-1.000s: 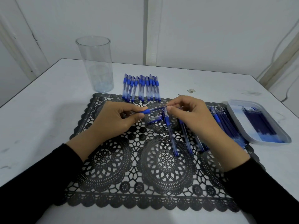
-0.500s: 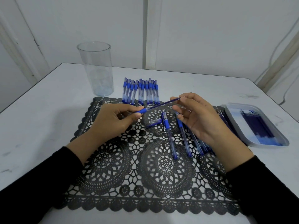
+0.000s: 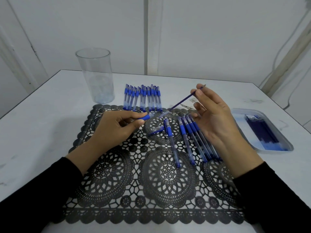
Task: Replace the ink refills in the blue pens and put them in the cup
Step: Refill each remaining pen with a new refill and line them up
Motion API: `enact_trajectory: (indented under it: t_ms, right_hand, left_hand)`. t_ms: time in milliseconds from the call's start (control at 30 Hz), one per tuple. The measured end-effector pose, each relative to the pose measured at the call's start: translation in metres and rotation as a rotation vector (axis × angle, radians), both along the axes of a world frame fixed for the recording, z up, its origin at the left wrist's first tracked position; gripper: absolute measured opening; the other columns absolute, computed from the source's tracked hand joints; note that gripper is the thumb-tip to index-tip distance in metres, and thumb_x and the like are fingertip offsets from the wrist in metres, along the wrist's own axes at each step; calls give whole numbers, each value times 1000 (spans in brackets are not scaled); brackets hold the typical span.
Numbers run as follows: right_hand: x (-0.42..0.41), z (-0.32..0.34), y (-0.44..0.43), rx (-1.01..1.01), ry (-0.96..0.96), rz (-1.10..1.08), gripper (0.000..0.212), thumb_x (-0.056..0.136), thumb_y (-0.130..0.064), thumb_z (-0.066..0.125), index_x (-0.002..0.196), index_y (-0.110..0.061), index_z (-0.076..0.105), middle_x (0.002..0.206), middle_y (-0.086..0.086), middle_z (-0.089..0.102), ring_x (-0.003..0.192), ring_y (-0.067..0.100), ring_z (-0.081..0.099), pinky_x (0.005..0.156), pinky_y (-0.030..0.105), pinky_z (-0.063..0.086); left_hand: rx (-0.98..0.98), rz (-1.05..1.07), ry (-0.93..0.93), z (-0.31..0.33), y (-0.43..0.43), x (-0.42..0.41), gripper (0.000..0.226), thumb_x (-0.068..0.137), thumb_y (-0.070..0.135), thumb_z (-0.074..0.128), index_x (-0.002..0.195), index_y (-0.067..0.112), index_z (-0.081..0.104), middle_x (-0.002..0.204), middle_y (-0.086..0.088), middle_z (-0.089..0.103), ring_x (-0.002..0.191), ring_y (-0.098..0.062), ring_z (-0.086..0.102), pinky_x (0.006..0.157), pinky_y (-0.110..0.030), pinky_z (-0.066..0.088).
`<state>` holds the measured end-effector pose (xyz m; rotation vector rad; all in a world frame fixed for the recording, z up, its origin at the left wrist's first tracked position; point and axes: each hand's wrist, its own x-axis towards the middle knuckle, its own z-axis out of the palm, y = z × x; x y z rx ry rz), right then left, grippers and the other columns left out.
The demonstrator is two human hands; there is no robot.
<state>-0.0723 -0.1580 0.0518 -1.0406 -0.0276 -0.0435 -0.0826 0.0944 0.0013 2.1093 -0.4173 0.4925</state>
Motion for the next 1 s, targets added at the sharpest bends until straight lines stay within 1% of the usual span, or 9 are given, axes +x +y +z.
enact_trajectory:
  t_ms: [100, 233, 367, 467, 567, 600, 733, 833, 1000]
  right_hand:
    - [0, 7, -11, -88, -8, -58, 22, 79, -19, 72, 100, -22, 73, 97, -5, 71, 68, 7, 50, 57, 21, 37]
    - [-1, 15, -33, -427, -40, -156, 14, 85, -23, 72, 99, -22, 76, 107, -6, 73, 71, 6, 52, 60, 19, 36]
    - [-1, 24, -60, -615, -70, -254, 17, 84, -17, 74, 100, -12, 76, 101, -6, 75, 77, -7, 65, 60, 7, 44]
    - [-2, 24, -82, -724, -102, -365, 17, 82, -17, 77, 99, -16, 76, 85, 1, 75, 81, 3, 69, 68, 8, 49]
    - [-4, 21, -100, -866, -105, -426, 12, 83, -18, 76, 94, -12, 76, 74, 6, 69, 56, 0, 61, 57, 11, 46]
    - [-4, 18, -104, -908, -82, -428, 11, 83, -18, 76, 92, -12, 77, 74, 3, 70, 55, 0, 62, 57, 12, 47]
    - [4, -2, -113, -1116, 88, -409, 6, 77, -30, 80, 78, -25, 78, 78, -8, 74, 81, 9, 69, 82, 34, 57]
    - [10, -15, -109, -1361, 170, -437, 13, 77, -41, 76, 69, -32, 72, 73, -13, 70, 81, 11, 68, 75, 33, 55]
    - [12, -23, -97, -1704, 165, -464, 13, 84, -41, 66, 91, -35, 74, 90, -10, 74, 90, 15, 67, 69, 28, 49]
  left_hand:
    - [8, -5, -11, 3, -8, 1, 30, 85, 18, 75, 111, 32, 70, 84, 19, 73, 75, -7, 69, 69, -12, 52]
    - [3, -40, -60, 8, -29, 2, 29, 87, 16, 74, 113, 26, 71, 77, 5, 75, 66, -15, 67, 65, -19, 54]
    - [44, -77, -106, 11, -60, 6, 27, 86, 12, 75, 113, 16, 74, 93, 13, 73, 76, 11, 65, 68, -2, 46]
    - [27, -145, -182, 9, -87, 11, 26, 85, 8, 77, 110, 8, 75, 100, 6, 74, 86, 11, 66, 75, -5, 49]
    - [-6, -175, -79, 8, -110, 16, 24, 87, 14, 76, 110, 15, 76, 98, 8, 75, 91, 0, 69, 78, -16, 55]
    - [4, -169, -36, 8, -118, 17, 23, 88, 17, 75, 111, 18, 76, 97, 9, 75, 90, -2, 68, 79, -20, 56]
    - [43, -115, 119, 13, -147, 23, 24, 91, 23, 71, 115, 22, 74, 105, 4, 74, 92, -8, 64, 91, -26, 54]
    - [65, -66, 205, 16, -161, 28, 24, 92, 24, 70, 116, 23, 74, 110, 4, 72, 94, -7, 62, 97, -27, 51]
    - [104, -29, 246, 16, -172, 32, 23, 91, 27, 71, 114, 26, 74, 100, 9, 71, 95, -8, 62, 94, -25, 50]
